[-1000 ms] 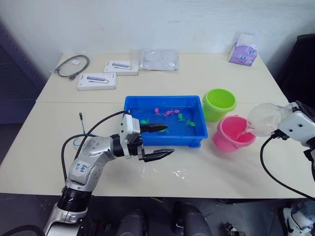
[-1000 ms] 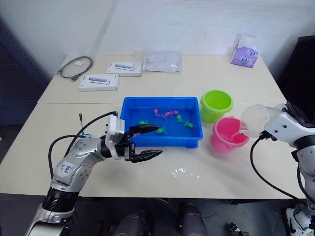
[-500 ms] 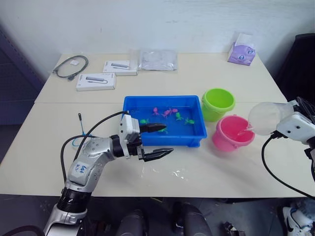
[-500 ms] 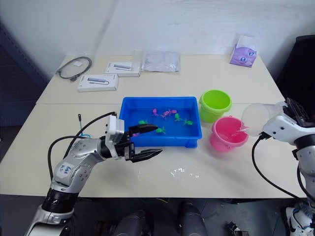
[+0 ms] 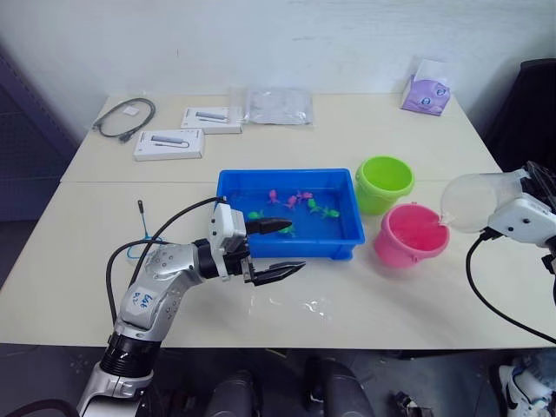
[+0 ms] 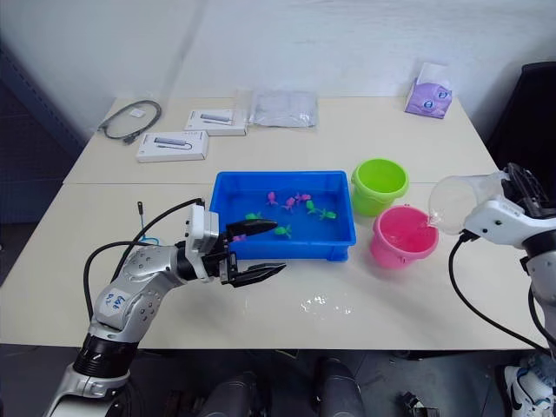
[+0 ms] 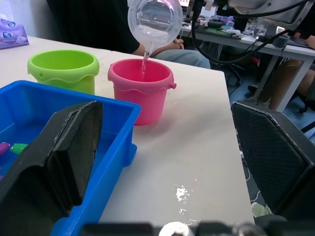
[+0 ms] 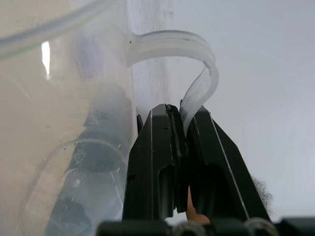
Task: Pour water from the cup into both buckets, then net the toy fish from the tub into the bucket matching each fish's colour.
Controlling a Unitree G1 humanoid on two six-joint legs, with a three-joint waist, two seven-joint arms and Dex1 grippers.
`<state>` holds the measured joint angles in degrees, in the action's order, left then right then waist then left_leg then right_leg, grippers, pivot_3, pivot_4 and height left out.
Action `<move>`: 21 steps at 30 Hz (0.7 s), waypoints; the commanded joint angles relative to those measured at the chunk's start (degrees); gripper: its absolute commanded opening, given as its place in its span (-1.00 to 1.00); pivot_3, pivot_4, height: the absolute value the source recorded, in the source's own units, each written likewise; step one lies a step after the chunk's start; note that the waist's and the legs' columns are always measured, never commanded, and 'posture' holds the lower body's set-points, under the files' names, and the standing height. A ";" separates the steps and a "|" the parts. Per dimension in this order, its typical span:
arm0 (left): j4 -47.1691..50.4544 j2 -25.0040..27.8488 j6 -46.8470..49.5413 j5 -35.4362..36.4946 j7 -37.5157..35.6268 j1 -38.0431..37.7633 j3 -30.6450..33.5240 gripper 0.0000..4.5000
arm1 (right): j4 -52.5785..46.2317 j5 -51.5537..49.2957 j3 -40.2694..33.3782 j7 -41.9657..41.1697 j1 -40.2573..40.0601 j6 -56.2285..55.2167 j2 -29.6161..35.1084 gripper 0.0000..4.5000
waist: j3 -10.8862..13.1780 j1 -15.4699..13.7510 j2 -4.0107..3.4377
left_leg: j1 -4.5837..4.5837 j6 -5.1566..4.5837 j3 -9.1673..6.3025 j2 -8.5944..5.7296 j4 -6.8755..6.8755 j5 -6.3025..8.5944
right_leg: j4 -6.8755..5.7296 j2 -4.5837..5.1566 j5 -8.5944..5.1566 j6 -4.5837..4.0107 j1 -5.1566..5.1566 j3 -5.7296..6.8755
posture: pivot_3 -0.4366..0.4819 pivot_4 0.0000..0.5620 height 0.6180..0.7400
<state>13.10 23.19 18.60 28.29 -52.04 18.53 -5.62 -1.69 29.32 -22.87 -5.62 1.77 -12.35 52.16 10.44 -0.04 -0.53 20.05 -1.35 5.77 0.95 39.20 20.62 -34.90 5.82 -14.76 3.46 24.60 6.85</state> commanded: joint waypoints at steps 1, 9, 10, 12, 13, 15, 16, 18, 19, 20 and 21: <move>1.81 -0.22 -1.29 -0.06 0.07 -0.24 0.13 1.00 | -0.43 0.20 -1.23 1.35 1.60 -0.91 1.84 -0.96 | 0.00 0.00 0.00 | 0.00 0.00 0.00 0.00 0.00 0.00 | 0.00 0.00 0.00 0.00 0.00 0.00 | -0.05 -0.47 1.00; 1.27 -0.48 -1.98 -0.24 -0.09 0.02 0.28 1.00 | -0.05 -3.83 -1.44 0.16 2.68 0.36 -0.94 -0.96 | 0.00 0.00 0.00 | 0.00 0.00 0.00 0.00 0.00 -0.01 | 0.00 -0.01 0.00 0.00 0.00 0.00 | -0.05 -0.47 1.00; 1.28 -0.51 -2.00 -0.21 -0.09 0.03 0.31 1.00 | -0.10 -4.54 -1.50 -0.08 2.75 0.56 -1.29 -0.96 | 0.00 0.01 0.00 | 0.00 0.00 0.01 0.00 0.01 -0.01 | 0.00 -0.02 0.00 0.00 -0.01 0.00 | -0.05 -0.47 1.00; 1.28 -0.52 -2.03 -0.20 -0.08 0.02 0.32 1.00 | -0.12 -4.98 -1.53 -0.26 2.79 0.65 -1.42 -0.96 | 0.00 0.01 0.00 | 0.00 0.00 0.01 0.00 0.00 -0.01 | -0.01 -0.02 0.00 0.00 0.00 0.00 | -0.05 -0.47 1.00; 1.27 -0.51 -2.06 -0.19 -0.08 0.02 0.32 1.00 | -0.13 -5.05 -1.53 -0.31 2.79 0.67 -1.42 -0.96 | 0.00 0.01 0.00 | 0.00 0.00 0.01 0.00 0.01 -0.01 | -0.01 -0.02 0.00 0.00 0.00 0.00 | -0.05 -0.47 1.00; 1.19 -0.25 -2.14 -0.03 -0.13 0.01 0.77 1.00 | -1.97 -13.49 -3.83 -3.18 4.15 8.42 -6.16 -0.96 | -0.01 0.00 0.07 | -0.01 -0.01 0.01 0.00 0.01 -0.01 | -0.01 -0.02 0.00 0.00 -0.01 0.00 | -0.05 -0.47 1.00; 1.08 -0.07 -2.21 0.00 -0.16 0.00 1.04 1.00 | -2.98 -17.51 -4.97 -4.42 4.82 11.95 -8.33 -0.96 | 0.00 -0.01 0.12 | -0.02 -0.01 0.00 0.02 0.02 -0.01 | -0.01 -0.03 0.00 0.00 -0.03 0.00 | -0.05 -0.47 1.00; 0.64 0.30 -2.43 -0.01 -0.26 0.08 1.65 1.00 | -5.27 -23.90 -6.90 -7.18 6.06 19.42 -11.30 -0.96 | -0.01 -0.01 0.10 | -0.01 0.00 -0.02 0.06 0.03 -0.01 | -0.02 -0.04 0.01 -0.01 -0.03 0.01 | -0.05 -0.47 1.00; 0.34 0.48 -2.56 -0.02 -0.24 0.17 2.02 1.00 | -6.25 -26.56 -7.95 -7.90 6.98 22.96 -12.22 -0.96 | -0.01 -0.01 0.10 | -0.01 -0.01 -0.02 0.04 0.03 -0.01 | -0.06 -0.03 0.01 -0.01 -0.02 0.00 | -0.05 -0.47 1.00; 0.09 0.67 -2.66 -0.01 -0.26 0.29 2.35 1.00 | -7.17 -28.36 -8.76 -8.17 7.82 26.52 -12.76 -0.96 | -0.01 0.00 0.09 | -0.01 -0.01 -0.02 0.04 0.03 -0.01 | -0.07 -0.01 0.01 -0.01 -0.02 0.01 | -0.05 -0.47 1.00; -0.18 0.78 -2.72 0.02 -0.17 0.44 2.76 1.00 | -7.75 -30.04 -9.55 -7.95 9.04 29.10 -13.25 -0.96 | -0.01 0.05 0.08 | 0.01 -0.02 -0.02 0.04 0.03 -0.02 | -0.07 -0.01 0.01 -0.01 -0.01 0.01 | -0.05 -0.47 1.00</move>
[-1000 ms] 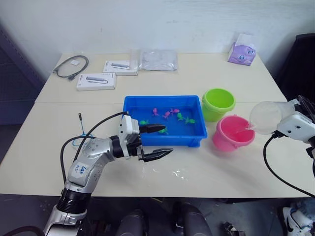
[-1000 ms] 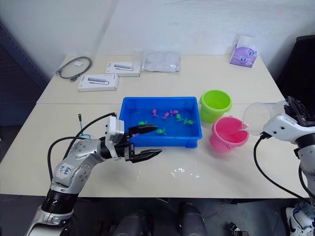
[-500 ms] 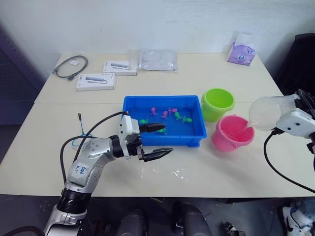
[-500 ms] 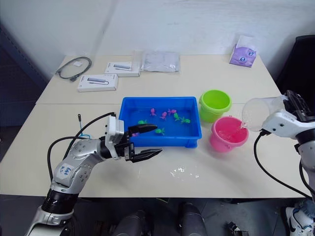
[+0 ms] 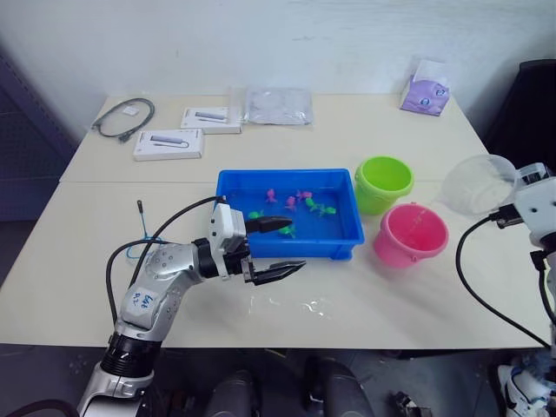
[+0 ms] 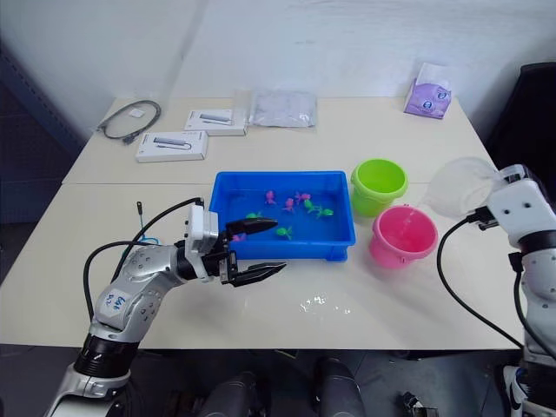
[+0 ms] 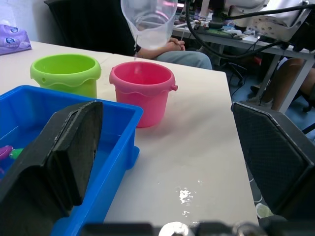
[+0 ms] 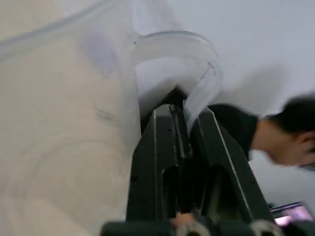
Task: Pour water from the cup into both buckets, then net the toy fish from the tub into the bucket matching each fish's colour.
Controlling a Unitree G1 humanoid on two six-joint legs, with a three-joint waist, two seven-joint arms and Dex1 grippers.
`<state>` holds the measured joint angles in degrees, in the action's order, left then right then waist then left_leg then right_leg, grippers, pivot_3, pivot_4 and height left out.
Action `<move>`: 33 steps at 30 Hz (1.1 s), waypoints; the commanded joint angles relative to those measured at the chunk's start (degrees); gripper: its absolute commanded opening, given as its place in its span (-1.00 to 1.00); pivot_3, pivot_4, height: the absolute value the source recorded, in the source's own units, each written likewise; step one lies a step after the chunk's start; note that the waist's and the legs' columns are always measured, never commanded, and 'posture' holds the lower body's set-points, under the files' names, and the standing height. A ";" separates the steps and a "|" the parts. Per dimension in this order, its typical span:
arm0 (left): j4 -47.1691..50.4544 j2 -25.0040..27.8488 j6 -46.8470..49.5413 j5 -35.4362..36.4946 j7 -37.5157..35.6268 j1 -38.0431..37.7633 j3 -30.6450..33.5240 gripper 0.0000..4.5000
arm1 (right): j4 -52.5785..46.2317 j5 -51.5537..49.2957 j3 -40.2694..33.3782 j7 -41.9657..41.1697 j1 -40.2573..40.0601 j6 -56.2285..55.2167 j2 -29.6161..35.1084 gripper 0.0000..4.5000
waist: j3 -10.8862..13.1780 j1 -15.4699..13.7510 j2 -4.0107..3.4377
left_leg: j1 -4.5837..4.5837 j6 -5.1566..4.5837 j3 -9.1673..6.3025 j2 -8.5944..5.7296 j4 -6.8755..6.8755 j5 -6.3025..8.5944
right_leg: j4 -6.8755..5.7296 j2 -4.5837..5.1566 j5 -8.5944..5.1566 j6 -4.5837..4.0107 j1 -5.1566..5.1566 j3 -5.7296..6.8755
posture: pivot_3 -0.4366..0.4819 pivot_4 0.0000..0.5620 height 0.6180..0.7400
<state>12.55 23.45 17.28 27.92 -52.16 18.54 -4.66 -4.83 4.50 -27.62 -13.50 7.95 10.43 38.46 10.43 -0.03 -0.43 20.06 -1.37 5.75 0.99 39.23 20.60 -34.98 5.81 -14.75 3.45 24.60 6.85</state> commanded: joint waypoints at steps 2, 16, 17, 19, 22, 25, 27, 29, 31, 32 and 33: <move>-0.16 0.74 -1.47 0.40 0.00 0.86 2.53 1.00 | -5.25 -8.12 -5.30 -0.09 5.53 11.28 0.32 -0.96 | -0.01 0.15 -0.02 | -0.01 -0.03 0.01 -0.01 0.00 0.01 | -0.01 0.04 0.00 0.00 0.01 -0.01 | -0.05 -0.47 1.00; -3.40 0.81 -2.36 -0.22 0.79 3.39 4.43 1.00 | 12.09 -5.62 8.71 -1.77 23.13 15.04 5.10 -0.96 | -0.01 0.10 -0.02 | 0.07 -0.10 0.01 -0.03 0.00 0.01 | -0.13 0.03 0.02 0.01 0.08 0.03 | -0.05 -0.47 1.00; -3.37 0.82 -2.27 -0.20 0.84 3.36 4.41 1.00 | 14.42 -3.82 11.14 -1.96 24.34 12.39 5.81 -0.96 | -0.01 0.12 -0.02 | 0.08 -0.10 0.01 -0.04 0.00 0.01 | -0.13 0.03 0.02 0.02 0.09 0.04 | -0.05 -0.47 1.00; -3.12 1.09 -2.02 -0.14 0.80 3.06 4.36 1.00 | 17.78 -1.16 14.67 -1.96 26.50 8.87 6.83 -0.96 | -0.01 0.17 -0.02 | 0.09 -0.10 0.04 -0.06 0.00 0.00 | -0.13 0.03 0.03 0.04 0.10 0.03 | -0.05 -0.47 1.00; -2.69 1.75 -2.01 -0.13 0.44 2.12 4.47 1.00 | 21.74 2.19 18.42 -0.86 29.63 4.23 7.49 -0.96 | -0.01 0.20 -0.02 | 0.09 -0.10 0.05 -0.05 0.00 0.00 | -0.13 0.03 0.03 0.04 0.11 0.03 | -0.05 -0.47 1.00; -2.83 1.80 -2.24 -0.17 0.60 2.00 4.44 1.00 | 25.03 5.71 21.89 0.05 31.84 0.61 8.05 -0.96 | -0.01 0.24 -0.02 | 0.09 -0.07 0.05 -0.04 0.00 -0.01 | -0.13 0.02 0.03 0.04 0.12 0.03 | -0.05 -0.47 1.00; -2.86 1.58 -2.39 -0.30 0.94 2.05 4.31 1.00 | 27.03 8.66 24.35 1.07 33.42 -2.01 8.34 -0.96 | -0.01 0.25 -0.02 | 0.09 -0.06 0.05 -0.03 0.00 -0.02 | -0.12 0.03 0.03 0.04 0.11 0.03 | -0.05 -0.47 1.00; -2.76 1.22 -2.57 -0.42 1.49 2.02 4.32 1.00 | 28.72 12.05 26.85 2.38 34.85 -4.66 8.88 -0.96 | -0.01 0.28 -0.02 | 0.09 -0.06 0.06 -0.03 0.00 -0.02 | -0.12 0.03 0.03 0.04 0.12 0.03 | -0.05 -0.47 1.00; -2.55 0.88 -2.29 -0.17 2.34 1.87 4.67 1.00 | 30.26 14.15 27.95 4.23 36.06 -6.61 9.03 -0.96 | -0.01 0.27 -0.02 | 0.10 -0.05 0.06 -0.03 0.00 -0.02 | -0.12 0.05 0.03 0.04 0.13 0.03 | -0.05 -0.47 1.00; -2.43 0.72 -2.03 0.04 2.81 1.77 4.89 1.00 | 30.97 14.69 28.07 5.03 36.57 -7.31 8.94 -0.96 | -0.01 0.25 -0.02 | 0.12 -0.04 0.05 -0.03 0.00 -0.03 | -0.12 0.05 0.03 0.04 0.14 0.03 | -0.05 -0.47 1.00; -2.15 0.44 -1.78 0.43 3.46 1.64 5.27 1.00 | 31.81 16.23 28.96 6.11 37.17 -8.52 9.25 -0.96 | 0.00 0.22 -0.02 | 0.12 -0.04 0.05 -0.03 0.00 -0.03 | -0.12 0.05 0.03 0.04 0.15 0.03 | -0.05 -0.47 1.00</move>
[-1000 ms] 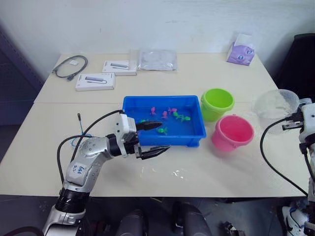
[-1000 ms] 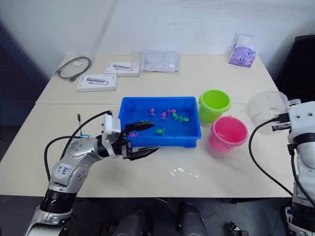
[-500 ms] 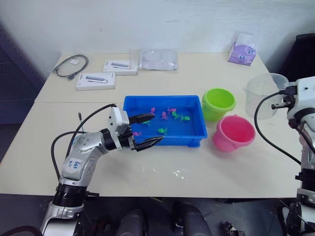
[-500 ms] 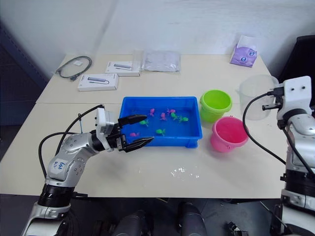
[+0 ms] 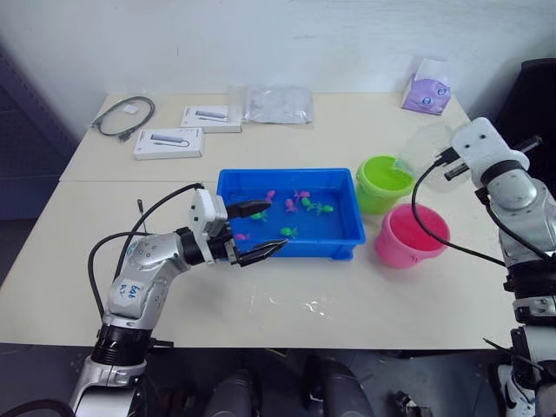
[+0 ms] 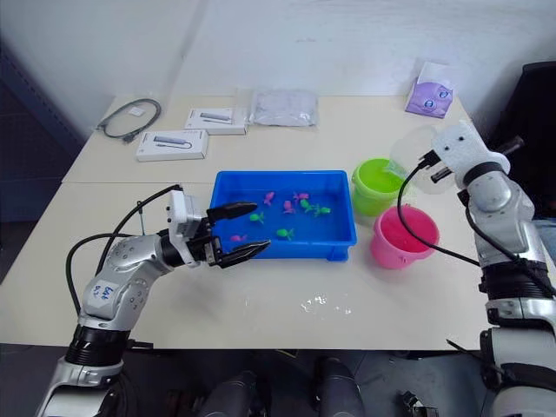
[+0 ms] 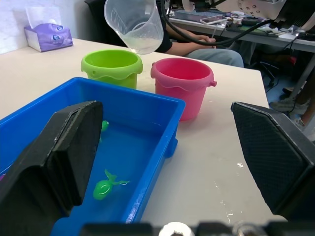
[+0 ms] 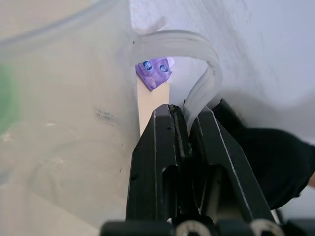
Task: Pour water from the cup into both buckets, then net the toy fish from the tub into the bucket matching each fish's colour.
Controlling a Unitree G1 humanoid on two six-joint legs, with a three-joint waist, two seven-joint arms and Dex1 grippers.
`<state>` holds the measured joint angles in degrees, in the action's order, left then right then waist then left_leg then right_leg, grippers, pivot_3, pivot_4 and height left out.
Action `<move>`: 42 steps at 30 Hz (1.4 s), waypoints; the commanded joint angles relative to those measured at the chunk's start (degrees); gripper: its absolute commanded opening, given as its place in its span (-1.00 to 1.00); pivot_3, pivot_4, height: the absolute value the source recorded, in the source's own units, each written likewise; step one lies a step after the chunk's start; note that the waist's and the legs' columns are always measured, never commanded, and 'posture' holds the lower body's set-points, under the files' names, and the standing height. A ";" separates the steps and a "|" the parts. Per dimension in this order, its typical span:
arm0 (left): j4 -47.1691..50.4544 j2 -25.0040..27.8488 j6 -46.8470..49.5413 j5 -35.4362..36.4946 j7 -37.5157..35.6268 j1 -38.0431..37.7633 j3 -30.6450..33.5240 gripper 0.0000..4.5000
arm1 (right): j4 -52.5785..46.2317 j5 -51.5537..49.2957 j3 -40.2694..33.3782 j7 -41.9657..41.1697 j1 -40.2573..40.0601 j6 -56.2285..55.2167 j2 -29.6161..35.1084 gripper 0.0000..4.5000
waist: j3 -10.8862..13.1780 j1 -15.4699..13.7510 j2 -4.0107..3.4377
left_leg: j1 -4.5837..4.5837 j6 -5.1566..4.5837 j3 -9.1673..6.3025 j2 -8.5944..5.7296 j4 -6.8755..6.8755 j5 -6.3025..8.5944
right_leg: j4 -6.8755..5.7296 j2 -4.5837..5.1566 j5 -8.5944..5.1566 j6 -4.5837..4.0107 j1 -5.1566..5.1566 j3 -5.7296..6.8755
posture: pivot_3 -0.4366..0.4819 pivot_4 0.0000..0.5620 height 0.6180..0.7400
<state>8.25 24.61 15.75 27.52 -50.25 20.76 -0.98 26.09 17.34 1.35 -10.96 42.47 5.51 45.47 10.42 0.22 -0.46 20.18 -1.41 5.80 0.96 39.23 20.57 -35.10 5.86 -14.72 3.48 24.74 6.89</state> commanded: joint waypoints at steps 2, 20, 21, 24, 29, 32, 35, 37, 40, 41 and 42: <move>2.56 -1.06 0.36 1.42 2.52 -0.78 2.07 1.00 | 2.36 6.29 1.78 5.44 3.61 -6.16 2.75 -0.96 | 0.00 -0.01 0.00 | 0.02 0.00 0.00 0.00 0.00 0.00 | 0.01 0.01 0.00 0.00 0.00 0.01 | -0.05 -0.47 1.00; 3.23 -2.70 0.50 1.20 5.10 0.54 2.63 1.00 | 15.01 20.95 11.61 14.92 10.23 -20.52 5.37 -0.96 | 0.01 0.10 0.00 | 0.03 0.08 0.01 0.03 0.00 -0.04 | 0.01 -0.01 0.00 0.00 0.02 0.00 | -0.05 -0.47 1.00; 3.29 -2.84 0.46 1.22 5.23 0.58 2.62 1.00 | 15.11 21.47 11.80 15.65 10.29 -21.02 5.46 -0.96 | 0.01 0.09 0.00 | 0.04 0.09 0.01 0.03 0.00 -0.04 | 0.02 -0.02 0.00 0.00 0.03 0.00 | -0.05 -0.47 1.00; 3.53 -3.63 0.29 1.84 5.54 0.75 2.89 1.00 | 15.65 22.90 12.35 17.02 10.76 -22.05 5.56 -0.96 | 0.01 0.08 0.00 | 0.04 0.09 0.01 0.03 0.00 -0.04 | 0.01 -0.01 0.00 0.00 0.02 0.00 | -0.05 -0.47 1.00; 4.68 -5.52 1.09 5.40 5.57 1.44 4.26 1.00 | 16.91 24.16 12.84 18.85 11.90 -22.56 5.52 -0.96 | 0.01 0.09 0.00 | 0.04 0.09 0.01 0.05 0.00 -0.05 | 0.02 -0.01 0.00 0.00 0.03 0.00 | -0.05 -0.47 1.00; 3.97 -5.80 1.08 5.44 5.37 2.57 3.91 1.00 | 17.21 24.91 13.44 19.19 12.33 -23.48 5.71 -0.96 | 0.01 0.07 0.00 | 0.04 0.11 0.00 0.04 0.00 -0.05 | 0.02 -0.02 0.00 0.00 0.02 0.00 | -0.05 -0.47 1.00; 2.01 -6.04 0.45 4.56 5.06 5.06 3.14 1.00 | 17.48 25.59 13.68 19.54 13.06 -24.43 5.97 -0.96 | 0.01 0.06 0.01 | 0.04 0.13 0.00 0.04 0.00 -0.07 | 0.02 -0.05 0.00 0.00 0.02 0.00 | -0.05 -0.47 1.00; 1.12 -6.06 0.35 4.12 4.73 6.22 2.70 1.00 | 17.48 25.80 13.66 19.45 13.44 -24.91 6.12 -0.96 | 0.01 0.02 0.01 | 0.04 0.13 0.00 0.04 0.00 -0.07 | 0.02 -0.06 0.00 0.00 0.02 0.01 | -0.05 -0.47 1.00; -0.33 -6.33 -0.07 3.36 4.29 7.70 1.82 1.00 | 17.45 26.11 13.61 19.35 13.72 -25.55 6.35 -0.96 | 0.01 0.05 0.01 | 0.05 0.13 0.00 0.04 -0.01 -0.07 | 0.03 -0.08 0.00 0.00 0.02 0.01 | -0.05 -0.47 1.00; -0.81 -6.40 -0.26 3.04 4.06 8.10 1.47 1.00 | 17.40 25.96 13.42 19.22 13.77 -25.70 6.35 -0.96 | 0.01 0.05 0.01 | 0.05 0.13 0.00 0.04 -0.01 -0.07 | 0.03 -0.09 0.00 0.00 0.02 0.01 | -0.05 -0.47 1.00; -1.17 -6.47 -0.42 2.84 3.79 8.38 1.18 1.00 | 17.29 26.34 13.67 19.02 13.91 -25.91 6.51 -0.96 | 0.01 0.05 0.01 | 0.07 0.13 0.00 0.05 -0.01 -0.07 | 0.04 -0.10 0.00 0.00 0.03 0.01 | -0.05 -0.47 1.00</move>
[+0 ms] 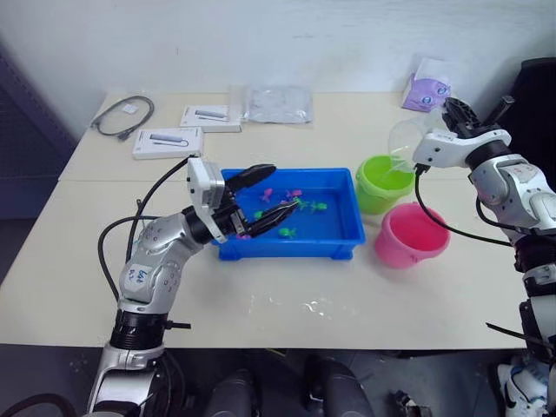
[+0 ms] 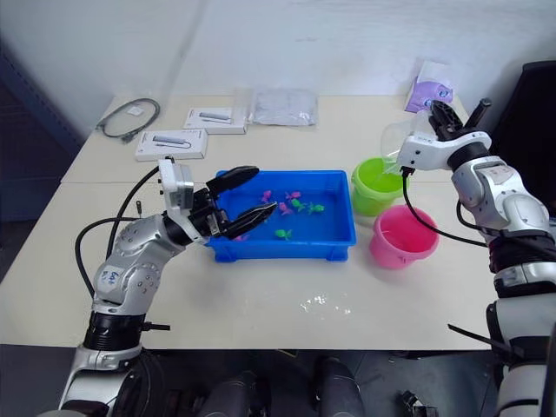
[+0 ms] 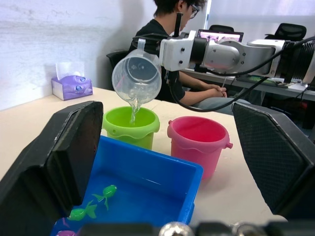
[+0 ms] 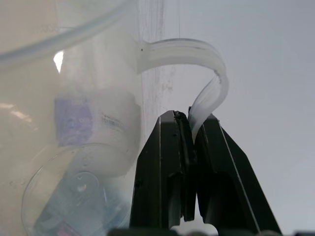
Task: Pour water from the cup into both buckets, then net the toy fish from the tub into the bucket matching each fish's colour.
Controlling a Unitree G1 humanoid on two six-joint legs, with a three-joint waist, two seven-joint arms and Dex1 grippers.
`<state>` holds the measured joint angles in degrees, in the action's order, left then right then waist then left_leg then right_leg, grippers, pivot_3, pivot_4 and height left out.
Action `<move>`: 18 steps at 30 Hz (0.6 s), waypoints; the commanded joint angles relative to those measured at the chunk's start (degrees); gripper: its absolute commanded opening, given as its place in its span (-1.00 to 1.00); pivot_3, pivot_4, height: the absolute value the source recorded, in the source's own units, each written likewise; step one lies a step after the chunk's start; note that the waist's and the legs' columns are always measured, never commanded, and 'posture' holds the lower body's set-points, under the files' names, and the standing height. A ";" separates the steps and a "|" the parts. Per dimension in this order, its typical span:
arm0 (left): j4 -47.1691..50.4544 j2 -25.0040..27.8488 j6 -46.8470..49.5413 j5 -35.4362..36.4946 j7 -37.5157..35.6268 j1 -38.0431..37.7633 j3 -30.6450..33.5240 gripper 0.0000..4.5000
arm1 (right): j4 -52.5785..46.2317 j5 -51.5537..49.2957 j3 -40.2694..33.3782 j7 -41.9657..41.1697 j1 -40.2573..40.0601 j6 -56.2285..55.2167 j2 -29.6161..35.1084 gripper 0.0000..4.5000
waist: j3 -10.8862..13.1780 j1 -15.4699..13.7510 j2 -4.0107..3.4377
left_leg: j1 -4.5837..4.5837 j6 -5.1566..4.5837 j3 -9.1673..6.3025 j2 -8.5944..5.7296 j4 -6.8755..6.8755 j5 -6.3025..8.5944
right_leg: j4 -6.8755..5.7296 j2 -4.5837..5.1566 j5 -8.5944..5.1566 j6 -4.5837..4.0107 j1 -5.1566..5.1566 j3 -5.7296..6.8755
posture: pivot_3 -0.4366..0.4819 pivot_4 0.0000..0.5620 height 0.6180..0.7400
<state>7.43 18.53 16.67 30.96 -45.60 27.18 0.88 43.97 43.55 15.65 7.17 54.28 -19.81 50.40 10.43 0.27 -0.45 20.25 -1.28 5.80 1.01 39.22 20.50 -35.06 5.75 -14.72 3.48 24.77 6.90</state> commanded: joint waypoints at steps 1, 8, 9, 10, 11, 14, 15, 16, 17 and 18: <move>-0.62 -0.48 -1.43 -0.69 -1.05 2.16 -0.86 1.00 | -0.85 0.25 -0.62 0.82 2.15 -0.61 1.66 -0.96 | 0.00 -0.01 0.00 | 0.00 0.00 0.00 0.00 0.00 0.00 | 0.00 -0.01 0.00 0.00 0.00 0.00 | -0.05 -0.47 1.00; -1.17 -0.44 -1.73 -1.01 -1.89 2.21 -1.12 1.00 | -1.39 0.80 -1.14 1.21 1.46 -1.19 2.12 -0.96 | 0.00 0.01 0.00 | 0.00 0.01 0.00 0.01 0.00 0.00 | 0.00 -0.02 0.00 0.00 0.00 0.00 | -0.05 -0.47 1.00; -1.02 -0.33 -1.65 -1.00 -1.99 1.90 -1.10 1.00 | -1.44 0.74 -1.25 1.49 0.83 -1.11 2.05 -0.96 | 0.00 0.02 0.00 | 0.00 0.01 0.00 0.01 0.00 -0.01 | 0.00 -0.02 0.00 0.00 0.00 0.00 | -0.05 -0.47 1.00; -0.91 -0.27 -1.60 -1.00 -2.06 1.70 -1.09 1.00 | -1.49 0.73 -1.29 1.69 0.41 -1.07 2.00 -0.96 | 0.00 0.01 0.00 | -0.01 0.01 0.00 0.02 0.00 -0.01 | -0.01 -0.02 0.00 0.00 0.00 0.00 | -0.05 -0.47 1.00; -0.64 -0.17 -1.52 -0.99 -2.11 1.33 -1.12 1.00 | -1.61 -1.27 -2.61 1.41 -0.52 -0.83 1.33 -0.96 | 0.00 0.00 0.00 | -0.01 0.01 0.00 0.02 0.00 -0.01 | -0.01 -0.02 0.00 0.00 0.00 0.00 | -0.05 -0.47 1.00; 0.24 0.16 -1.23 -0.86 -2.18 0.39 -1.09 1.00 | -3.57 -9.09 -7.56 -1.72 -2.85 0.81 -0.72 -0.96 | 0.00 -0.03 0.01 | 0.00 0.01 -0.02 0.02 0.00 -0.01 | 0.00 -0.02 0.00 0.00 -0.02 0.01 | -0.05 -0.47 1.00; 0.48 0.30 -1.15 -0.76 -2.21 0.16 -1.04 1.00 | -4.51 -12.66 -9.87 -3.42 -3.38 2.28 -1.84 -0.96 | 0.00 -0.04 0.01 | 0.00 0.01 -0.01 0.02 0.00 -0.01 | 0.00 -0.02 0.00 0.00 -0.01 0.01 | -0.05 -0.47 1.00; 0.92 0.70 -0.93 -0.55 -2.37 -0.33 -0.85 1.00 | -5.77 -17.97 -13.25 -6.67 -4.26 5.00 -3.04 -0.96 | 0.01 -0.04 0.01 | 0.00 0.01 -0.01 0.02 0.00 -0.01 | 0.00 -0.03 0.00 0.00 -0.01 0.01 | -0.05 -0.47 1.00; 1.32 1.01 -0.73 -0.33 -2.46 -0.71 -0.65 1.00 | -7.02 -21.98 -15.87 -9.23 -5.07 7.29 -3.84 -0.96 | 0.01 -0.07 0.01 | 0.01 0.01 -0.02 0.02 0.00 -0.01 | 0.00 -0.04 0.01 0.01 -0.02 0.01 | -0.05 -0.47 1.00; 1.75 1.17 -0.93 -0.11 -2.59 -0.94 -0.33 1.00 | -8.44 -25.60 -18.32 -11.78 -6.01 9.77 -4.50 -0.96 | 0.01 -0.07 0.01 | 0.00 0.01 -0.02 0.02 0.00 -0.01 | -0.01 -0.05 0.01 0.01 -0.02 0.02 | -0.05 -0.47 1.00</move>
<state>6.36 18.99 16.23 30.00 -47.75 26.35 -0.58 39.19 24.85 2.79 -1.37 48.12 -13.59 45.35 10.44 0.19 -0.44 20.25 -1.27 5.77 1.04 39.22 20.50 -35.08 5.71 -14.71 3.49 24.76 6.91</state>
